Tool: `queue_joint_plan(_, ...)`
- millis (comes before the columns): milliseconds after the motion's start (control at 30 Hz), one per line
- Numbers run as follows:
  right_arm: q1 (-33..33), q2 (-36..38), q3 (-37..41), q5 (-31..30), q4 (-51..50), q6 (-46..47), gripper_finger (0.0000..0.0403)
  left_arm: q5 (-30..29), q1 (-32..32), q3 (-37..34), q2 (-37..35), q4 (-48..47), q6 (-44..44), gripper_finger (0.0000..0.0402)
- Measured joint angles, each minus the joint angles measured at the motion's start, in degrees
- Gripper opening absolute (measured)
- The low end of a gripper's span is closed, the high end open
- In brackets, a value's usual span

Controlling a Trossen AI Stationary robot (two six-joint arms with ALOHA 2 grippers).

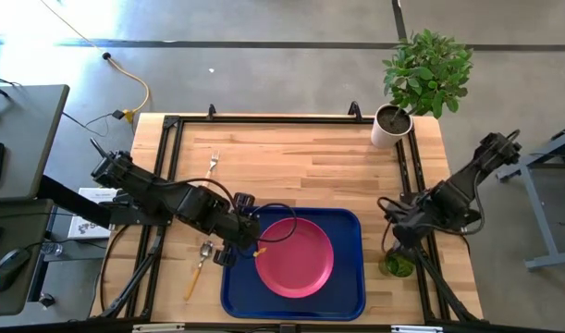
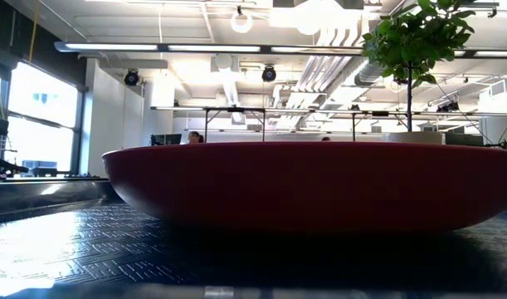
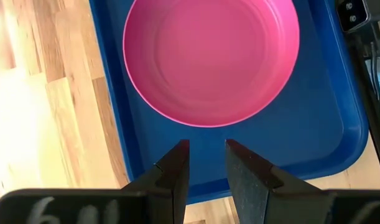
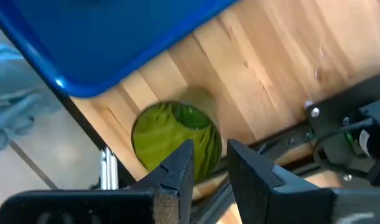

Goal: Pick and place plate/cup/fork/spoon on tray
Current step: Put the green cup on the blue tray to the top right of the pink plate

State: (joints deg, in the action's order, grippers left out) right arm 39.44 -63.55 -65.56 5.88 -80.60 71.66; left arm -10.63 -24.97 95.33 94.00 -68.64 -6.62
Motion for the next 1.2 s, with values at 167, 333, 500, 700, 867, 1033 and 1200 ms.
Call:
queue_joint_plan(167, 2.80, -1.35, 0.00, 1.08, -0.02, -4.76, 0.0093, -0.13, 0.00, 0.00, 0.00, 0.48, -0.78, 0.0090)
queue_joint_plan(333, 4.62, -4.14, 0.00, 0.75, -0.28, -6.05, 0.0126, -0.20, 0.00, -0.02, 0.00, 2.26, -0.82, 0.0090)
queue_joint_plan(500, 6.40, -7.79, 0.00, 0.21, -0.59, -12.00, 0.0159, -0.20, 0.00, -0.02, 0.00, 2.73, -0.84, 0.0090)
queue_joint_plan(700, 8.37, -11.76, 0.00, -5.28, 0.57, -19.15, 0.0165, -0.22, 0.00, -0.02, 0.02, 2.73, -1.93, 0.0090)
queue_joint_plan(867, 8.63, -14.20, 0.00, -6.85, 0.70, -24.46, 0.0165, -0.22, 0.00, -0.02, 0.02, 2.73, -2.24, 0.0090)
queue_joint_plan(1033, 8.62, -16.59, 0.00, -7.33, 1.37, -26.71, 0.0165, -0.22, 0.00, -0.02, 0.02, 2.71, -2.24, 0.0090)
queue_joint_plan(1200, 8.61, -19.23, 0.00, -7.53, 3.12, -27.17, 0.0165, -0.22, 0.00, -0.02, 0.02, 2.71, -2.22, 0.0090)
